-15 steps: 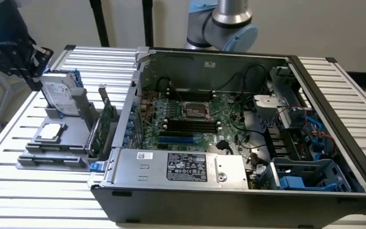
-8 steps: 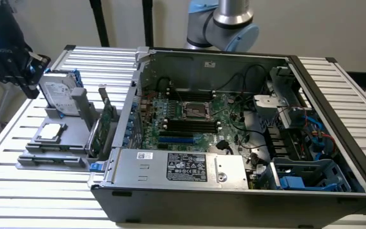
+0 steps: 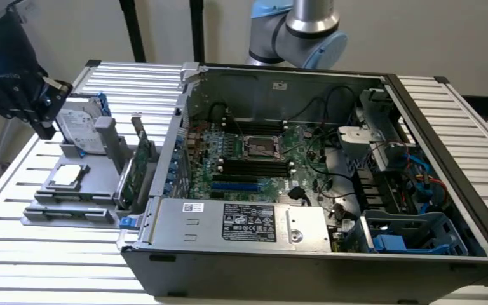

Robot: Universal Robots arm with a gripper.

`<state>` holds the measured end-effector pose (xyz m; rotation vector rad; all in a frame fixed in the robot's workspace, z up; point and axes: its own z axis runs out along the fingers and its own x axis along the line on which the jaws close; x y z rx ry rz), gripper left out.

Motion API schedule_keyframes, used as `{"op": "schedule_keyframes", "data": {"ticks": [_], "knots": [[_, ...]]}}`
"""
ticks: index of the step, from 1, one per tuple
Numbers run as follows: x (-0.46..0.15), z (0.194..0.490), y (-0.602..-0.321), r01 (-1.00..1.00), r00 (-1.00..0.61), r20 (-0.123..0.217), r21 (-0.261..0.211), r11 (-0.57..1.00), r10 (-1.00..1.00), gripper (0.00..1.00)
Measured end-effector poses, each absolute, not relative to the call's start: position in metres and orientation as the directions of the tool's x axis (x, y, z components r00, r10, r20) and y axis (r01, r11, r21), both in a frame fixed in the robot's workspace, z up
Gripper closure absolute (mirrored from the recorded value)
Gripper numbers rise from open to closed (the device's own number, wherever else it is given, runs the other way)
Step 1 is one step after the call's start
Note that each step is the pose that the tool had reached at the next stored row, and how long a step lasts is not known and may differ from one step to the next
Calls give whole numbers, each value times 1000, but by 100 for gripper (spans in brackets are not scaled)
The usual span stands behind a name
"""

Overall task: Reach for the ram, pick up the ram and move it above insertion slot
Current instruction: 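Reach for the ram, then pick up the ram and move it above insertion slot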

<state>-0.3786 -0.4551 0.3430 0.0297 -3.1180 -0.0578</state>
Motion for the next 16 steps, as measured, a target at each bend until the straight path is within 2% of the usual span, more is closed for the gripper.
{"op": "schedule_keyframes", "data": {"ticks": [9,16], "knots": [[-376,341,-473,-22,-999,23,29,999,-22,89],[-376,341,-474,-22,-999,23,28,999,-22,89]]}}
